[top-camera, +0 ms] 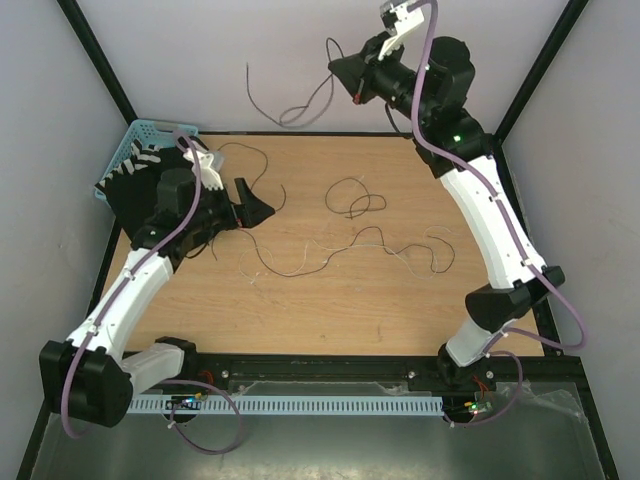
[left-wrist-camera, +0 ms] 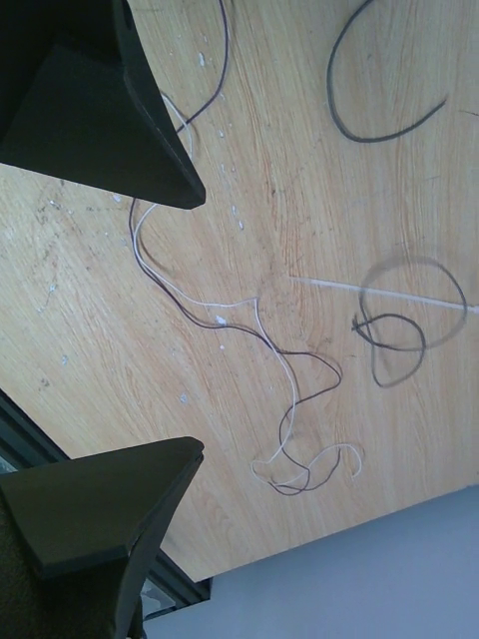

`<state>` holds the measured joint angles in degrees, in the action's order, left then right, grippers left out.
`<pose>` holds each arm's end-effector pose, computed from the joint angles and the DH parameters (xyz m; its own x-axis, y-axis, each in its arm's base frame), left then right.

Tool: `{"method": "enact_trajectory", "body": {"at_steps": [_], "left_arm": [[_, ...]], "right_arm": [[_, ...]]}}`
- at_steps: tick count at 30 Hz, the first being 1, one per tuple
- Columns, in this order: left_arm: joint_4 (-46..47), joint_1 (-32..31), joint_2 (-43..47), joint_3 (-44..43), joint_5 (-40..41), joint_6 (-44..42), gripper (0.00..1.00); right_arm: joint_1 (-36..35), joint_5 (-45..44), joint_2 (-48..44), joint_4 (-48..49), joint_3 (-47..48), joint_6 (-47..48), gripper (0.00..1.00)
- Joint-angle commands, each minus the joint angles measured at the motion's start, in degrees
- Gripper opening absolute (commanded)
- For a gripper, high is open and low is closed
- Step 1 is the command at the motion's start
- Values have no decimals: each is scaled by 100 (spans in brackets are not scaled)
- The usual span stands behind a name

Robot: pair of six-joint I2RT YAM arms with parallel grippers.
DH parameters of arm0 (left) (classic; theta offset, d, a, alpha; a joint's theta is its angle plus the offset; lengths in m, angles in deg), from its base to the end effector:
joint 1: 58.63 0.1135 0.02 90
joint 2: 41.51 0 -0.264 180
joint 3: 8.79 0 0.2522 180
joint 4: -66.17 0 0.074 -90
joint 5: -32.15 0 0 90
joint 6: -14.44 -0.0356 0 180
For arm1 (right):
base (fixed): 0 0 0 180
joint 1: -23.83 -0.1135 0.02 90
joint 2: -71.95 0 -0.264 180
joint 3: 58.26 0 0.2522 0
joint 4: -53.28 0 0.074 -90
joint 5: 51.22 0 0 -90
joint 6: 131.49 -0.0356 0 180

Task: Zip-tie the wires
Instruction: Straighten the cable at the center of the board.

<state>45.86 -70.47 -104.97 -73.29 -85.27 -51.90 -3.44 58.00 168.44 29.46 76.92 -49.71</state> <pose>0.2451 -0.0681 0.3194 -0.5397 -0.2508 -0.8036 0.4269 0.7412 -0.5180 0.3064 0.1711 0.5611 0.1235 0.2155 -0.9687 -0.7407 0.6696 0.0546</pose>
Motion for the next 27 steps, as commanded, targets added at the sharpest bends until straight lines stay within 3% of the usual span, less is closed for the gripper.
{"method": "enact_trajectory", "body": {"at_steps": [1,8,11,19,27], "left_arm": [[251,4,338,-321,-158,219,99],[257,1,959,-393,-549,890,99],[296,-20,1229,-519,-606,775,99],[492,-565,1123,-1111,-576,-671,99],[1113,-1736,723,-828,244,-3056,99]], "right_arm": [[0,-236,-582,6,-359,203,0],[-6,-278,-1224,13,-1184,220,0],[-1,-210,-1466,13,-1531,111,0],[2,158,-2112,6,-2298,-328,0],[-5,332,-2517,-200,-2401,-386,2]]}}
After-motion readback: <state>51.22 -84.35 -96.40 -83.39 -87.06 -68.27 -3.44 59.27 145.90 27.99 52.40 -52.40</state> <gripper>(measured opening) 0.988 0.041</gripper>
